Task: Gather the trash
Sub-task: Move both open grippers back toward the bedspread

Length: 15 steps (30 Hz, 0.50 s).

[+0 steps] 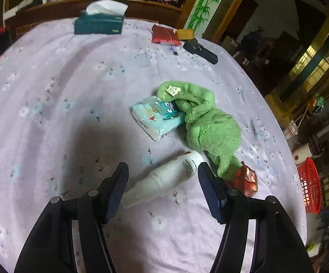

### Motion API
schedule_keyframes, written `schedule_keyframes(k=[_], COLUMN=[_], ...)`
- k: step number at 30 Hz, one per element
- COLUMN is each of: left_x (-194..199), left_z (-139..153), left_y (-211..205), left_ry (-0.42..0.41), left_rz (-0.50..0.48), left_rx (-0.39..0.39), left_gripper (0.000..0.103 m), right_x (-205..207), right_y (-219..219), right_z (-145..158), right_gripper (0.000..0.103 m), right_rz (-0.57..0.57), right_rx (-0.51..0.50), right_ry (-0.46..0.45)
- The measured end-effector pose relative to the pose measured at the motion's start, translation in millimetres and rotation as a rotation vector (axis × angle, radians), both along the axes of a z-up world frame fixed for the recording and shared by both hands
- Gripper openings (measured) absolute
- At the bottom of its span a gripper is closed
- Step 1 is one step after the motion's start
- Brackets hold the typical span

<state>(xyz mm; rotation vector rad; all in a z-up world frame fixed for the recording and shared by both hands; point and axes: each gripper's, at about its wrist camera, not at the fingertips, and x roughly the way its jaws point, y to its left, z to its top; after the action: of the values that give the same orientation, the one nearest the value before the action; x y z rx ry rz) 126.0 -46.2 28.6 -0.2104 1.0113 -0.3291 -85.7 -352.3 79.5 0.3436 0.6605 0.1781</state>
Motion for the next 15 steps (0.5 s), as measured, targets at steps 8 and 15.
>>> schedule_keyframes(k=[8, 15], left_x=[-8, -21], left_z=[-11, -19], left_y=[-24, -50], left_ry=[0.023, -0.013], left_rz=[-0.079, -0.111], left_rx=[-0.009, 0.098], left_gripper=[0.053, 0.036], right_x=[8, 32], right_y=[-3, 10], right_z=[-5, -8], right_gripper=[0.067, 0.067], right_rz=[0.006, 0.065], right_rx=[0.021, 0.021], right_ry=[0.024, 0.053])
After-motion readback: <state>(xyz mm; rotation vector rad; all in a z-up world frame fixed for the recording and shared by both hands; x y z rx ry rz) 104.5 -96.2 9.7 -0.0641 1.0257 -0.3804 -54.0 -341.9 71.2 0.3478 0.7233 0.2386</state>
